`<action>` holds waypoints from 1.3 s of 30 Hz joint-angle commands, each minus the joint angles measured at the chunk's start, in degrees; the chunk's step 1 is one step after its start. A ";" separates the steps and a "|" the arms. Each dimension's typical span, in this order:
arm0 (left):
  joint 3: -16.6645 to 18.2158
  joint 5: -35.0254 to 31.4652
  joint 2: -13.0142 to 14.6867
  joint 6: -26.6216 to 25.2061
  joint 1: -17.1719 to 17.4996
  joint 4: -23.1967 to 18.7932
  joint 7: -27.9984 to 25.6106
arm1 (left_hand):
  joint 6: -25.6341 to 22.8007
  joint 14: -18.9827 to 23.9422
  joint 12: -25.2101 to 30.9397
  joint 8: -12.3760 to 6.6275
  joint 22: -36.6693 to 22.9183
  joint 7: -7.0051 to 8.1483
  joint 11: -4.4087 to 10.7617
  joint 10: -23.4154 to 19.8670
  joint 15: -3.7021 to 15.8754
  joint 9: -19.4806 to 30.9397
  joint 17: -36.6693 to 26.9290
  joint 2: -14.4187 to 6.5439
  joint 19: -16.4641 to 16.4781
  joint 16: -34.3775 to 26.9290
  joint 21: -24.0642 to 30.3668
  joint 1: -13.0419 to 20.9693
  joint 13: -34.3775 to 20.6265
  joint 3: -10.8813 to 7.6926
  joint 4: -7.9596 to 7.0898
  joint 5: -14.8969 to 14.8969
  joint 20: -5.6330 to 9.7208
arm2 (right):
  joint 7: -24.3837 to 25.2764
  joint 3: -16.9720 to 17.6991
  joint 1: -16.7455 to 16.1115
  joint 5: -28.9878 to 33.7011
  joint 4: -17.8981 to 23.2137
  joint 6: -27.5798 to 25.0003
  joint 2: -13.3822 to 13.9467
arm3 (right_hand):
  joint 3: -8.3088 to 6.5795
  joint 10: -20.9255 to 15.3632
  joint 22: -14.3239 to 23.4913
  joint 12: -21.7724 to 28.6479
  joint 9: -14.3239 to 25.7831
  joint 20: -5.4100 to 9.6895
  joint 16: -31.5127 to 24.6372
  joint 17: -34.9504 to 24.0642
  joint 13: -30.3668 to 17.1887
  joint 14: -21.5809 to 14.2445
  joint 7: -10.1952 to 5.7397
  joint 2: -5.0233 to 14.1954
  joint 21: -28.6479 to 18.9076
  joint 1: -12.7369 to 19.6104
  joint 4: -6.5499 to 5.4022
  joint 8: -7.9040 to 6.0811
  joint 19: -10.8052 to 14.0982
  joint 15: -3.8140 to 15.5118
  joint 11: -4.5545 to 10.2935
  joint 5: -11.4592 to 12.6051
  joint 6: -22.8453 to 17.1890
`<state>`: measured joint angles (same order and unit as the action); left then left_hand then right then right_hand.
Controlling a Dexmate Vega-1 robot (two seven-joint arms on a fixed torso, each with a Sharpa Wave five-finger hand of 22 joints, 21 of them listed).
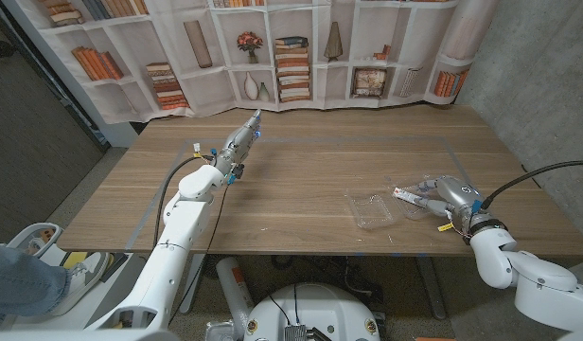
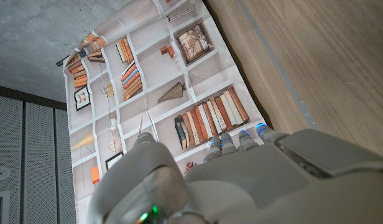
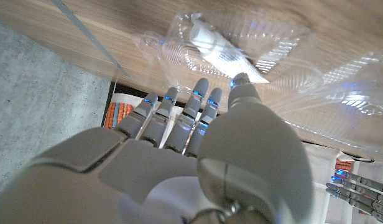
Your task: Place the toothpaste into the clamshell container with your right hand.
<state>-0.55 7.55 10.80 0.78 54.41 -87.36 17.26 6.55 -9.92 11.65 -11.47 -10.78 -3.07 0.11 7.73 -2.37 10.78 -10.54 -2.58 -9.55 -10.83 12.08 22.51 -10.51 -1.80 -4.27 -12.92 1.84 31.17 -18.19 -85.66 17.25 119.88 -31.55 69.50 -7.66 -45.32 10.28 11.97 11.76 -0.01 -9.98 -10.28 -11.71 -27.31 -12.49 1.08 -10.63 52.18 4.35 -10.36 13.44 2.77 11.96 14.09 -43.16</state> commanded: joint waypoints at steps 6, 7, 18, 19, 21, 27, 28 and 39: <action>0.22 0.30 -0.26 0.93 -0.48 1.00 0.41 | 0.18 -1.99 0.05 0.04 -0.15 -0.07 0.13 0.34 -0.21 0.10 -0.07 -0.49 -5.16 0.00 0.07 0.13 -0.30 0.49 -0.12 0.03 0.49 | 2.15 0.44 -0.37 -1.98 2.53 -1.37 2.56 | 0.41 0.96 0.06 -0.26 0.15 0.07 -0.38 -0.09 -0.22 0.11 -0.20 -0.05 -0.22 -0.68 -0.08 -0.02 -0.19 1.07 0.01 0.36 0.79; 0.24 0.43 -0.27 0.89 -0.53 1.15 0.58 | 0.21 -1.95 0.05 0.05 -0.15 -0.11 0.10 0.35 -0.21 0.10 -0.07 -0.50 -5.16 -0.02 0.07 0.13 -0.30 0.50 -0.12 0.03 0.53 | 2.35 0.49 -0.44 -1.94 2.64 -1.24 2.73 | 0.44 1.07 0.07 -0.27 0.15 0.03 -0.38 -0.10 -0.24 0.14 -0.21 -0.06 -0.23 -0.75 -0.11 -0.04 -0.21 1.09 0.00 0.39 0.83; 0.20 0.37 -0.37 1.07 -0.32 1.25 0.76 | 0.20 -2.04 0.09 0.05 -0.15 -0.12 0.04 0.25 -0.20 0.10 -0.07 -0.55 -5.15 0.01 0.08 0.17 -0.30 0.58 -0.10 0.03 0.54 | 4.65 2.40 -1.94 -2.88 3.69 0.03 3.38 | 0.57 1.29 0.08 -0.13 0.15 -0.01 -0.56 -0.12 -0.32 -0.13 -0.23 0.01 -0.42 -1.21 -0.33 -0.17 0.12 1.12 -0.02 0.56 1.04; 0.19 0.34 -0.38 1.10 -0.27 1.20 0.72 | 0.22 -2.05 0.07 0.06 -0.15 -0.15 0.04 0.29 -0.21 0.10 -0.07 -0.55 -5.15 0.01 0.07 0.18 -0.30 0.58 -0.10 0.03 0.53 | 4.84 2.72 -2.20 -3.05 3.78 0.25 3.49 | 0.57 1.29 0.08 -0.11 0.15 -0.04 -0.57 -0.12 -0.33 -0.15 -0.23 0.02 -0.43 -1.25 -0.36 -0.19 0.14 1.16 -0.02 0.57 1.05; 0.27 0.54 -0.49 1.18 -0.24 1.29 0.82 | 0.24 -2.03 0.06 0.06 -0.15 -0.14 0.06 0.31 -0.23 0.10 -0.07 -0.56 -5.15 0.01 0.07 0.18 -0.30 0.59 -0.10 0.03 0.54 | 5.39 3.25 -2.59 -3.20 3.89 0.66 3.46 | 0.59 1.27 0.08 -0.05 0.15 -0.02 -0.59 -0.13 -0.35 -0.19 -0.23 0.06 -0.44 -1.34 -0.41 -0.22 0.14 1.21 -0.03 0.60 1.06; 0.30 0.42 -0.53 1.29 0.20 0.77 0.53 | 0.22 -2.01 0.06 0.06 -0.15 -0.14 0.01 0.31 -0.21 0.10 -0.07 -0.57 -5.17 0.00 0.07 0.20 -0.30 0.62 -0.10 0.03 0.53 | 6.08 4.18 -3.04 -3.02 4.17 1.43 3.33 | 0.61 1.28 0.10 0.06 0.15 0.10 -0.72 -0.14 -0.38 -0.49 -0.24 0.22 -0.51 -1.58 -0.56 -0.32 0.24 1.38 -0.04 0.69 1.09; 0.32 0.45 -0.47 1.20 0.23 0.69 0.61 | 0.20 -2.02 0.08 0.05 -0.15 -0.08 0.00 0.26 -0.19 0.10 -0.07 -0.58 -5.17 0.00 0.07 0.20 -0.30 0.63 -0.10 0.03 0.50 | 6.21 4.29 -3.08 -2.97 4.19 1.45 3.19 | 0.61 1.27 0.10 0.09 0.15 0.12 -0.74 -0.14 -0.39 -0.53 -0.24 0.23 -0.52 -1.60 -0.57 -0.33 0.27 1.35 -0.04 0.70 1.10; 0.48 0.65 -0.49 1.44 0.34 0.73 0.54 | 0.18 -2.01 0.07 0.04 -0.15 -0.07 -0.08 0.29 -0.19 0.10 -0.07 -0.63 -5.18 -0.01 0.07 0.24 -0.30 0.72 -0.09 0.04 0.49 | 6.29 5.98 -3.61 -2.35 4.66 2.50 3.01 | 0.61 1.07 0.11 0.30 0.16 0.26 -0.81 -0.14 -0.43 -0.75 -0.25 0.41 -0.61 -1.80 -0.70 -0.48 0.45 1.43 -0.08 0.79 1.00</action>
<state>-0.22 8.03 10.38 2.05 54.56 -86.47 17.92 6.55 -9.92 11.65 -11.47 -10.78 -3.06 0.11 7.73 -2.36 10.78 -10.53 -2.81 -9.56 -10.83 12.08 22.73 -10.51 -1.33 -4.27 -12.92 1.84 36.99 -13.92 -88.55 14.38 124.00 -30.22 72.69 -7.18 -44.09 10.27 11.97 11.73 0.01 -10.22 -10.27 -11.86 -27.55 -12.68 1.52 -10.63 50.68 3.86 -10.63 13.46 2.55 11.96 14.63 -42.36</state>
